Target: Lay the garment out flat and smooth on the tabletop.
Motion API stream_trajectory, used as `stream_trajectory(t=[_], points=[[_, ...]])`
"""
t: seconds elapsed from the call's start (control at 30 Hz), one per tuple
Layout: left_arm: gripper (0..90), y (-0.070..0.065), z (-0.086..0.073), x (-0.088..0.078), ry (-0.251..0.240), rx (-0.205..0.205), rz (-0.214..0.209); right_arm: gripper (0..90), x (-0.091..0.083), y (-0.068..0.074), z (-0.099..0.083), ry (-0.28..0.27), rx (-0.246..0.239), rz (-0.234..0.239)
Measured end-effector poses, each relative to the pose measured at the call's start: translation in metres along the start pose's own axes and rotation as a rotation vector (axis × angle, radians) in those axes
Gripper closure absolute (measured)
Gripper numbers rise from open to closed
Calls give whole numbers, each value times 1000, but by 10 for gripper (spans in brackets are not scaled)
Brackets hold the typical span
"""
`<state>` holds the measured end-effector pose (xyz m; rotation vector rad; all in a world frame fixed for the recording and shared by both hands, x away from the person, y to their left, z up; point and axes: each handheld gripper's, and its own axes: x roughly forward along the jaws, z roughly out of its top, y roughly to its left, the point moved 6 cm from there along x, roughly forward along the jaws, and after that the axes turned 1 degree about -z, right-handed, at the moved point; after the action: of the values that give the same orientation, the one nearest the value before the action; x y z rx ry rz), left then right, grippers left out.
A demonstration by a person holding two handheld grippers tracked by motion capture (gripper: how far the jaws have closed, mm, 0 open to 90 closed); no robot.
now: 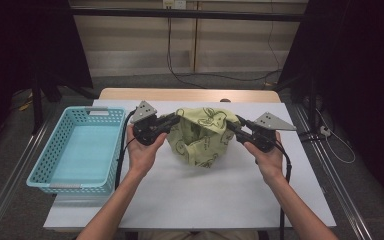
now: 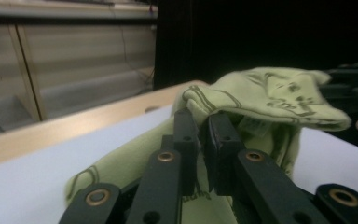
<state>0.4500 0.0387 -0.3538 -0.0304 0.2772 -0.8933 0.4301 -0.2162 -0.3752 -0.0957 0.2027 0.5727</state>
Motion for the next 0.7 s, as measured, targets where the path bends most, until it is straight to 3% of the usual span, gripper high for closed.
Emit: stream_trajectory(t=[0.1,0.23,0.37,0.47,0.6,0.7], points=[[839,-8,6,-4,-6,14,-17,593,-5,-2,8,-29,10,-2],[838,-6,-6,4,37,20,-6,560,-4,-5,2,-10,21,-33],[838,-5,-23,15,89,20,-14,743,1,-9,-11,33,19,-17],[836,-7,-30,20,115,22,-24,785,5,-5,-19,58,8,6],[822,-7,-34,21,120,22,-30,688,7,4,-24,72,1,29],[768,-3,-46,23,180,27,-29,608,6,10,-30,87,-6,36]])
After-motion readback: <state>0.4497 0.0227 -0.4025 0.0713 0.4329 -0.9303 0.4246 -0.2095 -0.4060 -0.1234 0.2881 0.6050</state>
